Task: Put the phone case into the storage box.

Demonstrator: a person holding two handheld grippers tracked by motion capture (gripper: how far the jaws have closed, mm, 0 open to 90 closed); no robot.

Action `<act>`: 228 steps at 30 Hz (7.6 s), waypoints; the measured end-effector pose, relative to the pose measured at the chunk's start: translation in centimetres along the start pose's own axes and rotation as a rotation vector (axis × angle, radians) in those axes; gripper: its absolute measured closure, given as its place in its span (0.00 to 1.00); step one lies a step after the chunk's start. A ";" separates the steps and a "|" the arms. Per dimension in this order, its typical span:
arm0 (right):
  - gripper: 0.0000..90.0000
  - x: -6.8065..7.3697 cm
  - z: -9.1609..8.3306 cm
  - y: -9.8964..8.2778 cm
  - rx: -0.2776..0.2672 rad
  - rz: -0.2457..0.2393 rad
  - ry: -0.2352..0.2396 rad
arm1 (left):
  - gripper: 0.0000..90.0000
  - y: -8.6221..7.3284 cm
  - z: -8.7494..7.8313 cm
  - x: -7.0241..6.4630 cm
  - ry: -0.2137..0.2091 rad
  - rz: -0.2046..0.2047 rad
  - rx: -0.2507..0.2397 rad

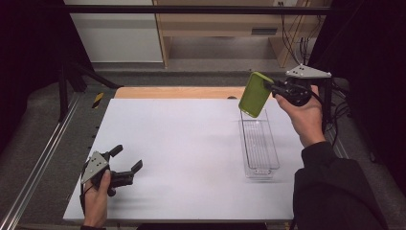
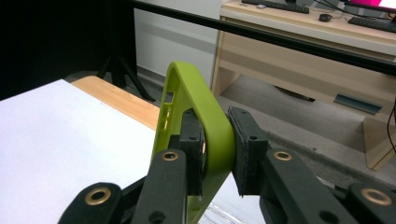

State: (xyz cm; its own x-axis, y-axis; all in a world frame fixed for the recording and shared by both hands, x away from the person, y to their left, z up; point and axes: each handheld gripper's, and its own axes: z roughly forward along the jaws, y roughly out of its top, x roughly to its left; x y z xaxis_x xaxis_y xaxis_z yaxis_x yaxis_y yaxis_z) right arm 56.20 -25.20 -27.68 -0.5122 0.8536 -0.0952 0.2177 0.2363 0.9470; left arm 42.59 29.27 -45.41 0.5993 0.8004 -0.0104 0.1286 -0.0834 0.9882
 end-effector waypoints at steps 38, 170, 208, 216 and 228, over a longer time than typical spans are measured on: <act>0.85 -2.3 3.7 -4.8 0.126 -0.022 -0.032 | 0.01 0.2 -0.2 0.4 0.005 -0.009 -0.039; 0.72 -2.0 10.6 -8.7 0.196 -0.014 -0.145 | 0.02 0.2 -0.2 0.5 0.013 -0.017 -0.041; 0.60 -2.5 11.5 -8.8 0.187 0.059 -0.165 | 0.02 0.2 -0.3 0.5 0.014 -0.019 -0.047; 0.50 -2.6 11.2 -8.7 0.186 0.091 -0.165 | 0.02 0.3 -0.3 0.4 0.014 -0.019 -0.049; 0.23 -2.4 10.6 -8.3 0.197 0.138 -0.190 | 0.02 0.2 -0.3 0.4 0.013 -0.013 -0.044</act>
State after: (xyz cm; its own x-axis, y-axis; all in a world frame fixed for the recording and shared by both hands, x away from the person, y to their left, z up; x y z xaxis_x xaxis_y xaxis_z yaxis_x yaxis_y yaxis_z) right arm 64.46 -24.25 -38.53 -0.3062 0.9510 -0.0429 0.4405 0.1815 0.8792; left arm 42.65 29.76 -45.13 0.5872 0.8092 -0.0211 0.1009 -0.0473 0.9938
